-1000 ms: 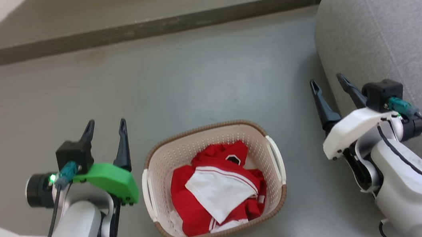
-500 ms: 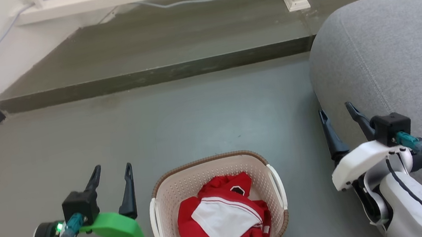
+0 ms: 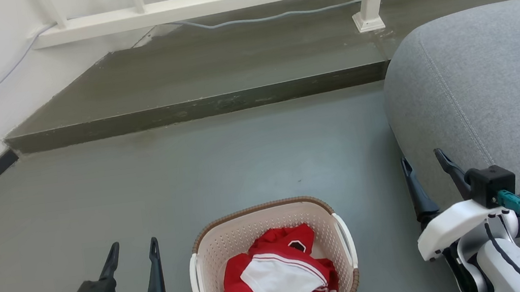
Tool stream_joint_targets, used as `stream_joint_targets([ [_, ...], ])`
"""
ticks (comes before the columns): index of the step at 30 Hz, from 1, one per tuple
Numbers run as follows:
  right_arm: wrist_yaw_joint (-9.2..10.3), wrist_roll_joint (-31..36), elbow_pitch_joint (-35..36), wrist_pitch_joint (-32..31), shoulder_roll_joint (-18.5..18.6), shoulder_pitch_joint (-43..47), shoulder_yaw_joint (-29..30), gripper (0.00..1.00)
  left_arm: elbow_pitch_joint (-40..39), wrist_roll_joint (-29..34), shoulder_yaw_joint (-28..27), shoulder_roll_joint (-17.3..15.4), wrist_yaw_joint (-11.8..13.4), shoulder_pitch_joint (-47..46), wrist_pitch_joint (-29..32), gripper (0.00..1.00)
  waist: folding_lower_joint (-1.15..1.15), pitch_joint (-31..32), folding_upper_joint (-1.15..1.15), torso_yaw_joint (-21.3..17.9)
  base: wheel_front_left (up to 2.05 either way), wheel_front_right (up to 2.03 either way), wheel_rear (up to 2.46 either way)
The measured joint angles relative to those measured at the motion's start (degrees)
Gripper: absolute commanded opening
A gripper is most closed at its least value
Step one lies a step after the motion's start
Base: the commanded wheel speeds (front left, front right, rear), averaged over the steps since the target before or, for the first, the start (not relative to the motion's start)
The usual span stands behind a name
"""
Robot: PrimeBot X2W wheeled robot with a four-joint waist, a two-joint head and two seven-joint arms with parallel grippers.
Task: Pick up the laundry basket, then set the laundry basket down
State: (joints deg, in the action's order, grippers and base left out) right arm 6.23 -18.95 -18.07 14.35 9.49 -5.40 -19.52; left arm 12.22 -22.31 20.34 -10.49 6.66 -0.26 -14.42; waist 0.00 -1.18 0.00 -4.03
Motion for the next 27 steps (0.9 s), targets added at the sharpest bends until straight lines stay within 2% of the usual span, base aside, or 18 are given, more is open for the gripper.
stream_joint_targets([
  [5, 0.01, 0.92, 1.21, 0.00, -0.14, 1.38, 0.08, 1.00, -2.03, 2.46, -1.40, 0.55, 0.00, 2.06, 0.00, 1.00, 0.00, 0.39, 0.00, 0.05, 0.00, 0.00, 0.00],
  [27, 0.41, 1.97, 4.44, 0.00, -0.47, 5.01, 1.22, 1.00, -7.62, 6.54, -4.42, 2.70, 0.01, 7.80, 0.35, 1.00, 0.00, 1.04, 0.00, -0.09, 0.00, 0.00, 0.00],
])
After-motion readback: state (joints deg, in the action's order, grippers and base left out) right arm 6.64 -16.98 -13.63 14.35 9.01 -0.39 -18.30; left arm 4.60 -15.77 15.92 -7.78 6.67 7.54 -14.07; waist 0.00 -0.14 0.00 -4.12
